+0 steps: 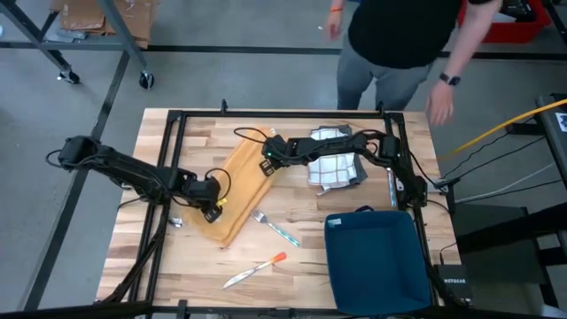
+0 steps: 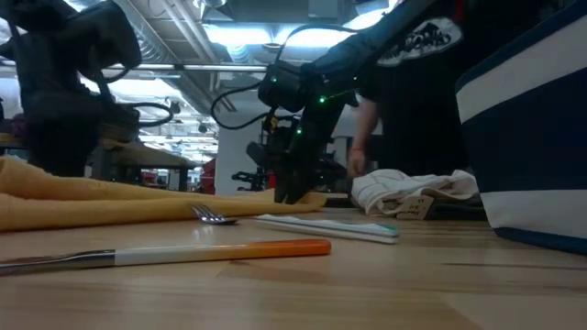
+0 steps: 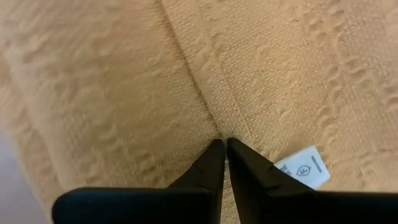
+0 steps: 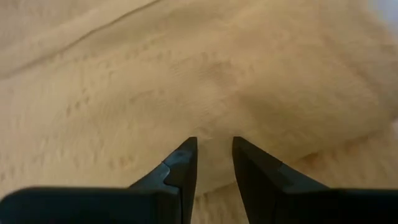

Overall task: Fold towel
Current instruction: Fold the orange towel

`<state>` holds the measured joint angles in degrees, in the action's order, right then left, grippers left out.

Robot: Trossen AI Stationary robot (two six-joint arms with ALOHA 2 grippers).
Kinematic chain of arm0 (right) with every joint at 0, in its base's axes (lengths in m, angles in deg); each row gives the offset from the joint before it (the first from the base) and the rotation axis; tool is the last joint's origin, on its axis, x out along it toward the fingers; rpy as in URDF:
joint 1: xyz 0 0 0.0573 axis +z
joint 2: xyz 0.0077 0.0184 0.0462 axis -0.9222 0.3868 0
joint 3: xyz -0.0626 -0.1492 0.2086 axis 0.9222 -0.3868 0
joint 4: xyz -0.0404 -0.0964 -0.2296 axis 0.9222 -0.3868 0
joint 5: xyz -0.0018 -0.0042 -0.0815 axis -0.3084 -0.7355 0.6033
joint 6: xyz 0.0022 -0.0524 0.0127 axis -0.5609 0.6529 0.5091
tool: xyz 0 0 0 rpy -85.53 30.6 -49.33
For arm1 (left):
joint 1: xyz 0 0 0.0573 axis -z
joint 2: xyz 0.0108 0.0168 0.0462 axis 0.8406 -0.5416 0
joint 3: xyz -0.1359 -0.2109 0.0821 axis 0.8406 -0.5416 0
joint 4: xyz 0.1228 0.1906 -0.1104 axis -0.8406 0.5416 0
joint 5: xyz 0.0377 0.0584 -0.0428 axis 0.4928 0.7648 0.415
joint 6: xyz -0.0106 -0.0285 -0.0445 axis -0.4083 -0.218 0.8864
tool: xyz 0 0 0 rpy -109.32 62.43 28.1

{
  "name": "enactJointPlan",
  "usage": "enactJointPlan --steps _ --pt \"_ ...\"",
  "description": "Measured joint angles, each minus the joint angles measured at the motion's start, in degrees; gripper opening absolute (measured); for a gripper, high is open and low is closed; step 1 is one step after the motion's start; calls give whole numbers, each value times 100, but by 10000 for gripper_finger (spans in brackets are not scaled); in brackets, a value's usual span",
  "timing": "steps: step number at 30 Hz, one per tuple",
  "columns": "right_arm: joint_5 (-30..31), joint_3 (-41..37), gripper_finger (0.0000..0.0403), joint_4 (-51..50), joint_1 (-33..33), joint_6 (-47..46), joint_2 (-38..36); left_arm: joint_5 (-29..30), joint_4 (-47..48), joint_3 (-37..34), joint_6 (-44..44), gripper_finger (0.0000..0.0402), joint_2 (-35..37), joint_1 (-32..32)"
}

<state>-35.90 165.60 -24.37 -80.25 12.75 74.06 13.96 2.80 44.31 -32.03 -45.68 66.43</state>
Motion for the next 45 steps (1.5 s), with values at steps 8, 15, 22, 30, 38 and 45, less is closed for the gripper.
enactJointPlan --steps 8,15,22,30,38,45 --pt "-51 -2 106 232 -30 2 6 -162 -634 -13 742 19 -58 804" --pt "-229 -2 106 393 -30 4 7 -124 -1248 -11 1071 19 -341 1282" --pt "-581 -2 106 390 -17 8 7 -113 -1827 -8 1065 19 -533 1356" --pt "-654 -2 106 387 -17 11 7 -94 -1967 0 1012 19 -533 1354" --pt "-654 -2 106 387 -14 11 7 -79 -1969 0 1012 19 -531 1352" --pt "-655 -2 106 387 -14 11 7 -67 -1972 0 1009 19 -529 1352"
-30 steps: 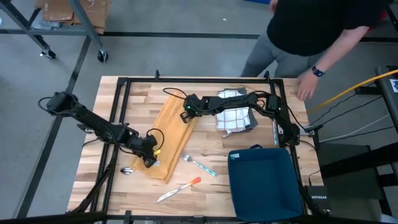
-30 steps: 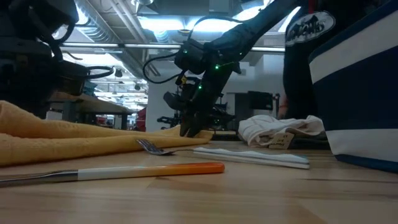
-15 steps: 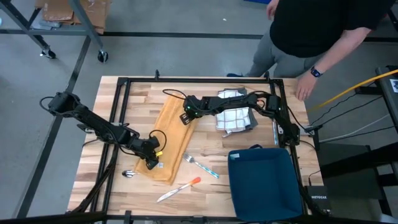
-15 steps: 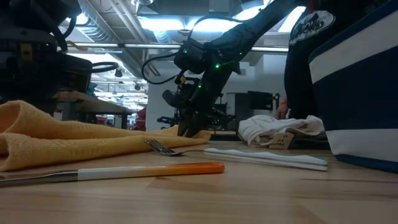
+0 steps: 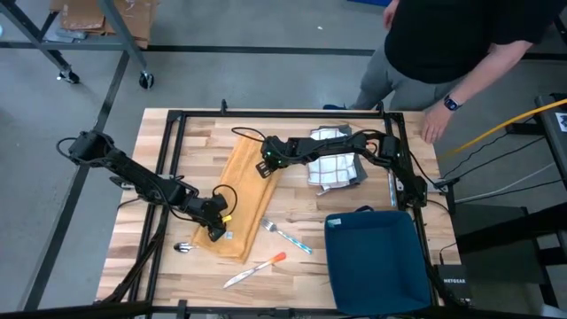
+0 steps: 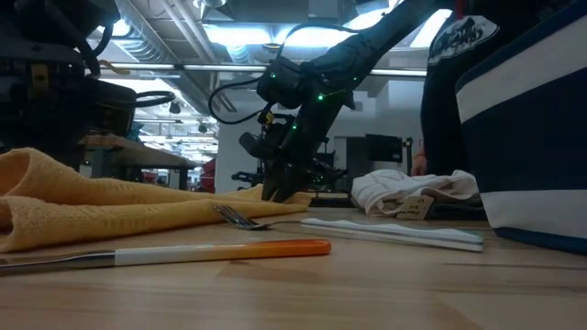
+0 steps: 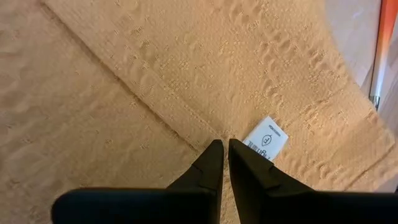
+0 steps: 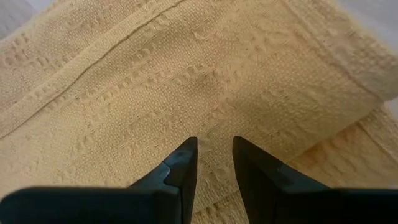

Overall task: Fold towel
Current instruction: Fold the orange towel

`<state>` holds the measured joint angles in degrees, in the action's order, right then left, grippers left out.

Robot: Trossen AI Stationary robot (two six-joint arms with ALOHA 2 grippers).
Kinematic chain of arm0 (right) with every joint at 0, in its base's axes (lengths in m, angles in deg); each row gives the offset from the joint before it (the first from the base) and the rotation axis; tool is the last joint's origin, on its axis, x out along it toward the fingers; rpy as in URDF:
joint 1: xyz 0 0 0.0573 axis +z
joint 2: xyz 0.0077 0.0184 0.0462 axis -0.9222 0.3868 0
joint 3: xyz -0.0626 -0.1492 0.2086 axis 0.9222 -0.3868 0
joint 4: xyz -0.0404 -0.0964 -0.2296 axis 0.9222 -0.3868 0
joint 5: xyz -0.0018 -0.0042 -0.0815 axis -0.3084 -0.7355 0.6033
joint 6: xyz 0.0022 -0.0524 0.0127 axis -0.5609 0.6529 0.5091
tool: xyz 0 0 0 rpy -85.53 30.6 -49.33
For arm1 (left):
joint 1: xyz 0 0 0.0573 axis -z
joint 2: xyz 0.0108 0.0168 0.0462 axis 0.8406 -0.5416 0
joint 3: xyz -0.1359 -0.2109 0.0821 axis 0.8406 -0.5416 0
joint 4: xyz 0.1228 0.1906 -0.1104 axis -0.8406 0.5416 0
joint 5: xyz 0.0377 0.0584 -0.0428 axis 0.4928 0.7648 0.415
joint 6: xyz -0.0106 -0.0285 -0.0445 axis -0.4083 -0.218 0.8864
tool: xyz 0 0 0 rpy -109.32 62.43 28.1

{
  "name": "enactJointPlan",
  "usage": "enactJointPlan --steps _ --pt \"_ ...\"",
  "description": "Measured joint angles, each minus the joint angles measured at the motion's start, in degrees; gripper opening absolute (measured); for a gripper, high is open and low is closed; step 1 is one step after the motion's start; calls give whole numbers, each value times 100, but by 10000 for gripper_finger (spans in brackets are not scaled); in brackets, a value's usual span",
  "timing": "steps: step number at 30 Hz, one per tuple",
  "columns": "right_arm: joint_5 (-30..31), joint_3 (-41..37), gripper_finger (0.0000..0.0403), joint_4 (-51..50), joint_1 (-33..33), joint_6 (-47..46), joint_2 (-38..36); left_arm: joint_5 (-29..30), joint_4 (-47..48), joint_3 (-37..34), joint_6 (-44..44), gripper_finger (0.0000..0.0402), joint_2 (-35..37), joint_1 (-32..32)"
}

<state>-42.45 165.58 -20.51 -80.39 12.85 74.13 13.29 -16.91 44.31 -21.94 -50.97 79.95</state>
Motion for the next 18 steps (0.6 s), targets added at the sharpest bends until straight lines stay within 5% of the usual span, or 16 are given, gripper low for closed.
enactJointPlan --steps 7,18 --pt "-312 0 106 -17 0 73 -58 575 -2 3 -367 19 152 -4" --pt "-648 7 106 -290 231 28 -170 616 502 9 -455 19 647 0"
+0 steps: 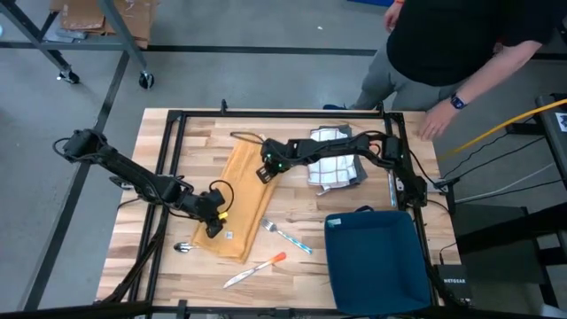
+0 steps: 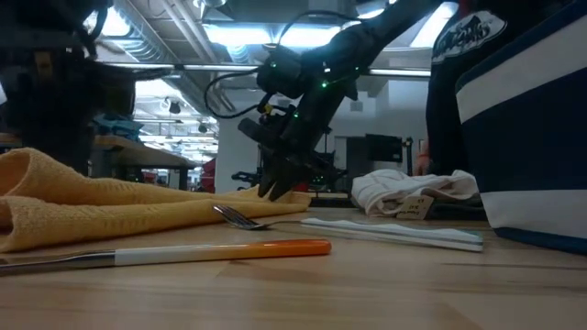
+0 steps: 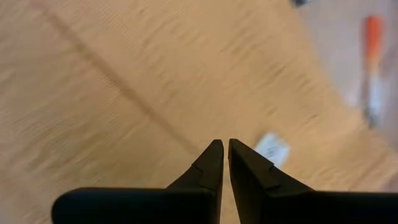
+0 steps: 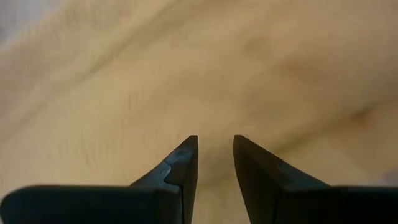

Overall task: Fold towel
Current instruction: Fold the orange towel

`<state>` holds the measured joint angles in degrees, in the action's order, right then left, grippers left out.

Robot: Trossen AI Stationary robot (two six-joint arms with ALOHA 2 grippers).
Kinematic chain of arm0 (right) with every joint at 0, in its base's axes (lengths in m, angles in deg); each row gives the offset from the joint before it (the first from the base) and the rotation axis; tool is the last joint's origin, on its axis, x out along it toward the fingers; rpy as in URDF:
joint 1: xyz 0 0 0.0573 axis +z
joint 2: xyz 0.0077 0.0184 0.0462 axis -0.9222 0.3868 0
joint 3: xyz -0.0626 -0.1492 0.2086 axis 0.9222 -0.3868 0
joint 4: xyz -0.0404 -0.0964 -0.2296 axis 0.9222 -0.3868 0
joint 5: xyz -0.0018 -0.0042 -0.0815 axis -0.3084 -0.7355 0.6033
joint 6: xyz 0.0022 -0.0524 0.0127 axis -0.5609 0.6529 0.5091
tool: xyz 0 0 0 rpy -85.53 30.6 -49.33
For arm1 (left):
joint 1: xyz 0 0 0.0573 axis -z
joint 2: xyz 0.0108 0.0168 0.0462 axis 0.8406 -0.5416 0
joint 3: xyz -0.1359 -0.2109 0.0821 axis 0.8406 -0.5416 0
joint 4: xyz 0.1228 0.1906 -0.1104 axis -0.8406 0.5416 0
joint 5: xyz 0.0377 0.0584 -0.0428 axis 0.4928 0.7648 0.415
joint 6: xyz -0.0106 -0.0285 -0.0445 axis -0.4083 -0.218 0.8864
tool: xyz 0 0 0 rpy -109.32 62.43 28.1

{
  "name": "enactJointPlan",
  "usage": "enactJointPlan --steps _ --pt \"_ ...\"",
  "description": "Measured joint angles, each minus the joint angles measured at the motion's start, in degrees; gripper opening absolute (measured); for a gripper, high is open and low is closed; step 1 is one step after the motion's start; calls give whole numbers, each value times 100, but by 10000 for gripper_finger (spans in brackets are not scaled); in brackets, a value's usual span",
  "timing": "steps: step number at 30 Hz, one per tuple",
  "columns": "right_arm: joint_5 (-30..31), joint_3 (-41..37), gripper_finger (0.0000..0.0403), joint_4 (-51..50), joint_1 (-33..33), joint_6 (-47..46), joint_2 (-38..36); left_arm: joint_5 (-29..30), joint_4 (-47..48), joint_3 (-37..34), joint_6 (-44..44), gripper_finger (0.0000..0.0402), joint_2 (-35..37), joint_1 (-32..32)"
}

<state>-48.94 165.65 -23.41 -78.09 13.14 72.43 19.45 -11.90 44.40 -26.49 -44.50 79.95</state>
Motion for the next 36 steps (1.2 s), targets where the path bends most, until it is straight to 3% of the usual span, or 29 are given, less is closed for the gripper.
enactJointPlan --steps 9,19,29,36 --pt "521 0 106 -796 431 -170 15 -98 1135 0 154 19 0 0" --pt "1115 15 106 -550 362 -141 230 -395 1126 2 325 19 -181 91" --pt "930 11 106 624 -63 -98 435 -435 -592 4 384 19 -968 351" --pt "571 0 106 925 -328 -99 452 -429 -1507 24 337 19 -1636 344"
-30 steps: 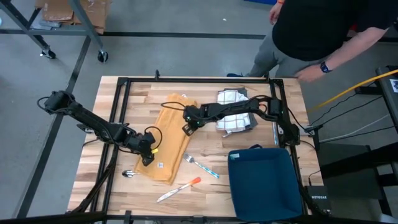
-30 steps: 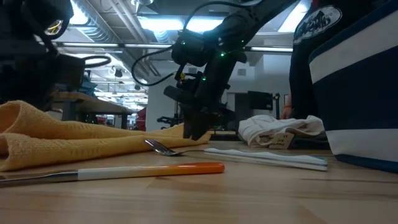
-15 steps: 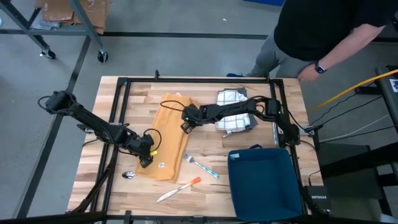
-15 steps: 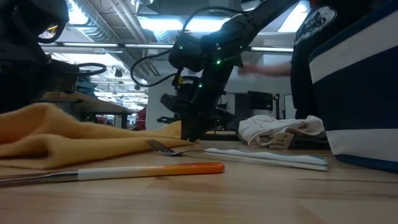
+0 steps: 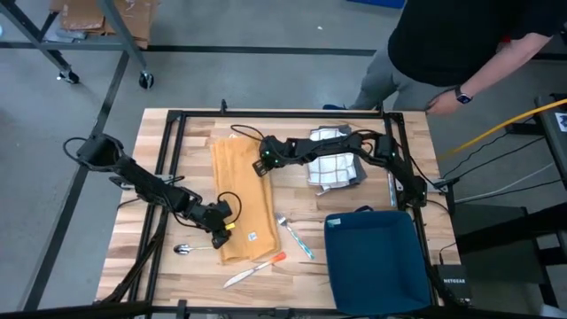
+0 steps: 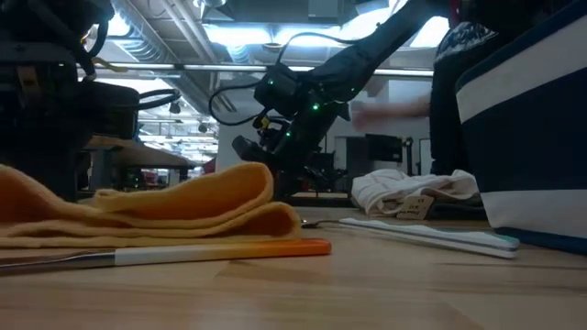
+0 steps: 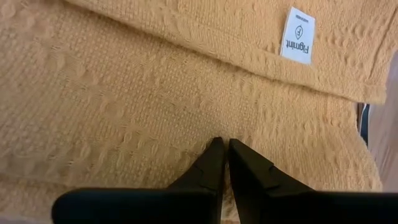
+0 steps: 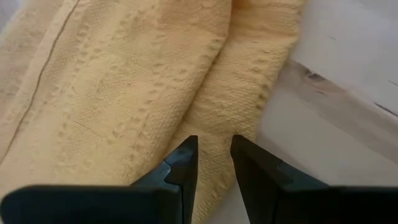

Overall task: Fold towel
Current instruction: Fold the orange towel

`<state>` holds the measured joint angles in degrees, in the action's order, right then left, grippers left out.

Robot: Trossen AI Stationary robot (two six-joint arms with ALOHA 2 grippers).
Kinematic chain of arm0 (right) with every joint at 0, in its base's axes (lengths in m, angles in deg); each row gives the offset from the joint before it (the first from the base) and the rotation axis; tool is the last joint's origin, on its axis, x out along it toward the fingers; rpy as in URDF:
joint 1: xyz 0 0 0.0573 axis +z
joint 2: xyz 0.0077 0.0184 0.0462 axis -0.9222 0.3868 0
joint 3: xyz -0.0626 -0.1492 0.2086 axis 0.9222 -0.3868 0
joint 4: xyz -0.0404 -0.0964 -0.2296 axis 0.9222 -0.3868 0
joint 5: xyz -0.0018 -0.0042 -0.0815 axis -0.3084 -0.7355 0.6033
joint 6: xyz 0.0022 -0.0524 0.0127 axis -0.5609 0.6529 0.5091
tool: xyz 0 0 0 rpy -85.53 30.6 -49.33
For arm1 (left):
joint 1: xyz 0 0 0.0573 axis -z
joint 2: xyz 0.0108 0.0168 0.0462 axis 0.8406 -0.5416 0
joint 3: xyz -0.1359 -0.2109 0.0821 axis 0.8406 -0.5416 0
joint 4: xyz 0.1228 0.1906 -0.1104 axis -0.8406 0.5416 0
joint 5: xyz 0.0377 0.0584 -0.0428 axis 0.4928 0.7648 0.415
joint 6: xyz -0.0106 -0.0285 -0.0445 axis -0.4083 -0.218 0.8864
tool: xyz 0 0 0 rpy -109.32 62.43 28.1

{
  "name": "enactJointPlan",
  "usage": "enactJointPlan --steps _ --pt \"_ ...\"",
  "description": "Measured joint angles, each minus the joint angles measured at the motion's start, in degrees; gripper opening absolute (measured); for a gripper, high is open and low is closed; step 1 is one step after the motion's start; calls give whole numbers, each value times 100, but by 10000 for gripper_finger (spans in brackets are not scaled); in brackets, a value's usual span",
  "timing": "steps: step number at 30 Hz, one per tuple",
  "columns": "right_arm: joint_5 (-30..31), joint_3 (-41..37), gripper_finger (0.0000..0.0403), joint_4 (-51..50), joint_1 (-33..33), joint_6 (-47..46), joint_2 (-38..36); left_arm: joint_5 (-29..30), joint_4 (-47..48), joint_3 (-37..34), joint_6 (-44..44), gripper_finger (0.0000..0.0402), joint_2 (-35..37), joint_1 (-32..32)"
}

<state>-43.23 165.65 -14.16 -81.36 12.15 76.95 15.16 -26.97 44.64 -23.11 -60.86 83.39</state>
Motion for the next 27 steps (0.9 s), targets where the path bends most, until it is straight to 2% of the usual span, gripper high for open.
enactJointPlan --steps 7,12,18,27 --pt "-74 -5 106 131 -17 418 -9 99 57 -23 -355 19 266 -112" --pt "-222 50 106 176 -21 480 -112 225 219 -39 -634 19 798 -239" --pt "-226 235 106 204 20 1000 -403 397 577 -35 -943 19 1431 -313" --pt "-526 741 106 55 218 1573 -782 469 576 -34 -1564 19 2359 -309"
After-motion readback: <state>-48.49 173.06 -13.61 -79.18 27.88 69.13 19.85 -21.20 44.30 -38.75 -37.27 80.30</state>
